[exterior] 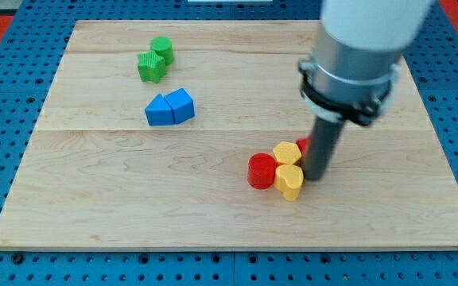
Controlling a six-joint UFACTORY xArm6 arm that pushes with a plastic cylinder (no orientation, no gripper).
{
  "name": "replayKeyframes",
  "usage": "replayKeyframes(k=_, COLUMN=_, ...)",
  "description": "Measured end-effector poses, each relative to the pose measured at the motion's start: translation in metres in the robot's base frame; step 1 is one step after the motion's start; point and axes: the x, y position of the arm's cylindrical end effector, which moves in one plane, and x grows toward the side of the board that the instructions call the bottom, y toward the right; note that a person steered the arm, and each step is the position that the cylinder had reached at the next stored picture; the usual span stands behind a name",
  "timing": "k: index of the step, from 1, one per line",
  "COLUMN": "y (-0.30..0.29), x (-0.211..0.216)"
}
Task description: Move the red star diagonally bottom right to the blue cube
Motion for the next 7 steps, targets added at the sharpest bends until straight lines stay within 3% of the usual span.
replayKeyframes(k=1, y=-0.009, x=-0.026)
replayKeyframes(k=2, y=0.038, x=-0.027)
replayKeyframes(k=4, y=0.08, x=-0.077)
replayKeyframes(k=5, y=0.032, x=-0.085)
replayKeyframes(k=7, y=-0.125, x=-0.075)
